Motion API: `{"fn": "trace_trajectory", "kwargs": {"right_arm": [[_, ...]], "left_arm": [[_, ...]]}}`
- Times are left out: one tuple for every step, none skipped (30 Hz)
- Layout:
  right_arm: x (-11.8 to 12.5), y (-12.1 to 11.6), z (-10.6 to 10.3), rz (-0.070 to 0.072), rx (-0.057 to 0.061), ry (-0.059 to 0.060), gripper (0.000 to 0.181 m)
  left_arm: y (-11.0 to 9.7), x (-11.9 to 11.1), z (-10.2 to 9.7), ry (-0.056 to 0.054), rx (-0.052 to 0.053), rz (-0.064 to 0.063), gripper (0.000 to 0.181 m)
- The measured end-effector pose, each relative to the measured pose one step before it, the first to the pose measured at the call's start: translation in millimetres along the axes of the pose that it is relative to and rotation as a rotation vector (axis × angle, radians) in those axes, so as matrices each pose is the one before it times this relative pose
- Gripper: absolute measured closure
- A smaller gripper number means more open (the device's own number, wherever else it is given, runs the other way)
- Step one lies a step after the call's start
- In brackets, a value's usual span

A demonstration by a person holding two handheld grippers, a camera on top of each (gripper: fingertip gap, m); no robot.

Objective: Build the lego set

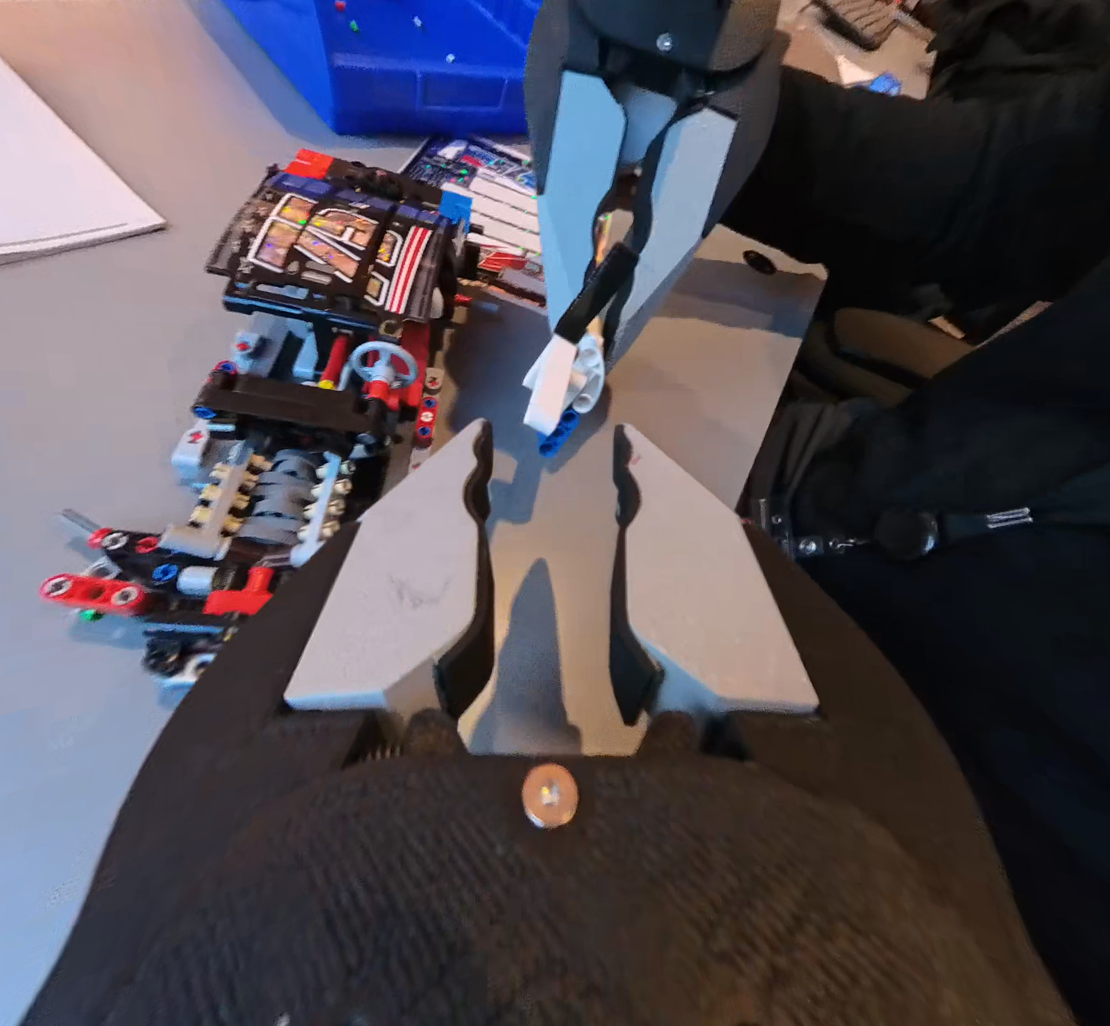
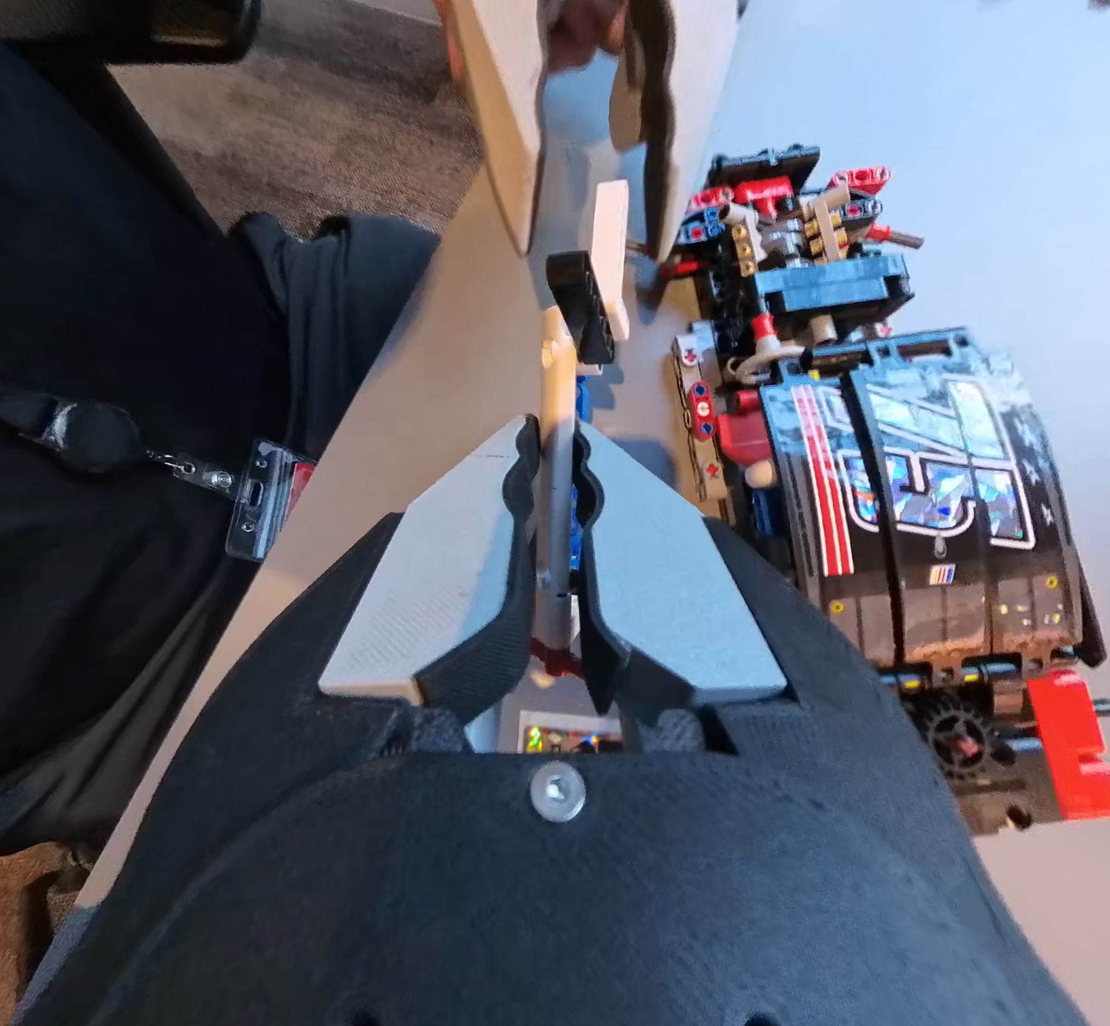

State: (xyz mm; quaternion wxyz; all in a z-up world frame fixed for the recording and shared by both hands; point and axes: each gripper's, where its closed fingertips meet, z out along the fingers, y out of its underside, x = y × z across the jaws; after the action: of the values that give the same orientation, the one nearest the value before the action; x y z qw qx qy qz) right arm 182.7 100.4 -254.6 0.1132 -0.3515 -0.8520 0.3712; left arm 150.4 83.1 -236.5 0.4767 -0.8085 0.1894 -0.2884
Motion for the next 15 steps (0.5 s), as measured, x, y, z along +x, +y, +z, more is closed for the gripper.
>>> {"fn": "trace_trajectory", "kwargs": {"right_arm": [[-1.01,-3.46,0.31,-0.0077,0.0195,-0.0138,0.174],[-0.55,-3.15,0.48,-0.0088,0.0188,-0.0112,0.174],[0.37,-2.47,0.65,-0.0072,0.0126,-0.0073,0.174],[1.32,-1.5,0.71,-0.0048,0.0028,-0.0019,0.174],[2.14,-0.68,0.75,-0.0037,-0.0053,0.0009,0.174],[1.52,-0.5,0.61,-0.0044,-0.009,-0.0009,0.174],[1.68,0.03,0.18,-0.0061,-0.0127,0.0014,0.174],[2.04,1.32,-0.3,-0.0076,-0.0207,0.0056,0.174],[1.73,2.9,-0.74,-0.0071,-0.0302,0.0044,0.174],[1.56,4.04,-0.99,-0.0057,-0.0367,0.0028,0.174],[2.62,4.49,-1.06,-0.0043,-0.0375,0.0113,0.174],[4.01,4.39,-0.84,-0.0044,-0.0334,0.0216,0.175],[2.72,3.35,-0.46,-0.0067,-0.0249,0.0151,0.175],[1.36,1.64,-0.11,-0.0055,-0.0148,0.006,0.175],[2.12,0.4,0.16,-0.0013,-0.0102,0.0078,0.175]], "left_arm": [[1.09,1.06,2.77,0.0013,0.0051,0.0081,0.141],[1.17,-2.1,2.3,-0.0186,0.0014,0.0228,0.139],[-0.38,-2.73,1.44,-0.0217,0.0103,0.0303,0.138],[-2.38,-1.63,0.89,-0.0125,0.0232,0.0238,0.14],[-3.83,-0.18,0.46,-0.0001,0.0307,0.0086,0.144],[-3.35,0.92,0.78,0.0137,0.026,-0.0034,0.148],[-0.76,0.88,0.67,0.0178,0.0088,-0.0014,0.152],[0.97,-1.82,0.48,-0.002,-0.0005,-0.0003,0.156],[2.62,-2.91,-0.05,-0.0141,-0.0096,-0.0025,0.157],[4.47,-2.04,-1.37,-0.0135,-0.0238,-0.0063,0.159],[4.3,-1.79,-3.2,-0.0123,-0.0251,-0.0062,0.158],[2.55,-2.44,-5.02,-0.0156,-0.0151,-0.0087,0.154],[1.29,-3.66,-6.3,-0.0215,-0.0089,-0.0078,0.151],[1.28,-4.64,-6.71,-0.0258,-0.0106,-0.0015,0.15],[1.54,-5.3,-6.29,-0.0289,-0.0134,0.0056,0.149]]}}
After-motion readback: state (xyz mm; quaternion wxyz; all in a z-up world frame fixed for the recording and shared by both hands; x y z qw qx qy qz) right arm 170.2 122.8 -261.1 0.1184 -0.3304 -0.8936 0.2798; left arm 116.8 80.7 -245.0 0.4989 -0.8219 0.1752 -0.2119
